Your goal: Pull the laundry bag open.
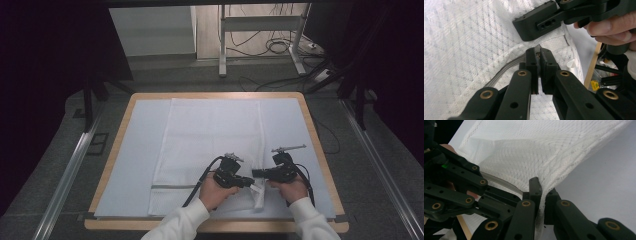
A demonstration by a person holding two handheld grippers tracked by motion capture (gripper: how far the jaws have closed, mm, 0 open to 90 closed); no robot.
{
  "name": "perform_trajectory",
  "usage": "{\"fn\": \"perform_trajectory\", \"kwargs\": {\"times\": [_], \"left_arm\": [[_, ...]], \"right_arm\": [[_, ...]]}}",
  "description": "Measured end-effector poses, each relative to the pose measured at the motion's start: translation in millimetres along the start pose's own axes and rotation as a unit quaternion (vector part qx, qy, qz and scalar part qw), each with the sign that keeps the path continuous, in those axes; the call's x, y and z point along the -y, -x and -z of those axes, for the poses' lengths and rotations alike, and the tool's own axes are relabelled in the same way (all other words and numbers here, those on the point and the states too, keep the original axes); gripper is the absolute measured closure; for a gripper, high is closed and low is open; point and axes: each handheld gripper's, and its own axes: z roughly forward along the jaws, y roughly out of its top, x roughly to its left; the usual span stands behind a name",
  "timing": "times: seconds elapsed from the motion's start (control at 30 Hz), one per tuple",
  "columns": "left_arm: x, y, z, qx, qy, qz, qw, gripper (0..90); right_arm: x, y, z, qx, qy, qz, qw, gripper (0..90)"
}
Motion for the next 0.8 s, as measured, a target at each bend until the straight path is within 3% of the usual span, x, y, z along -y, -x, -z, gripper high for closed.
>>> {"fn": "perform_trajectory", "kwargs": {"times": [0.47, 0.67, 0.8], "left_arm": [[0.9, -6.6, -1.5, 0.006, -0.002, 0.008, 1.0000, 86.7], [4.2, -13.5, 0.6, 0.005, -0.001, 0.020, 0.9998, 86.7], [5.0, -10.3, 1.9, -0.002, 0.001, 0.014, 0.9999, 86.7]], "right_arm": [[0.6, -1.8, 1.2, 0.003, -0.001, 0.007, 1.0000, 87.7], [0.7, 0.2, 4.7, 0.002, 0.003, 0.003, 1.0000, 87.7], [0.9, 0.4, 4.2, 0.002, 0.001, 0.004, 1.0000, 87.7]]}}
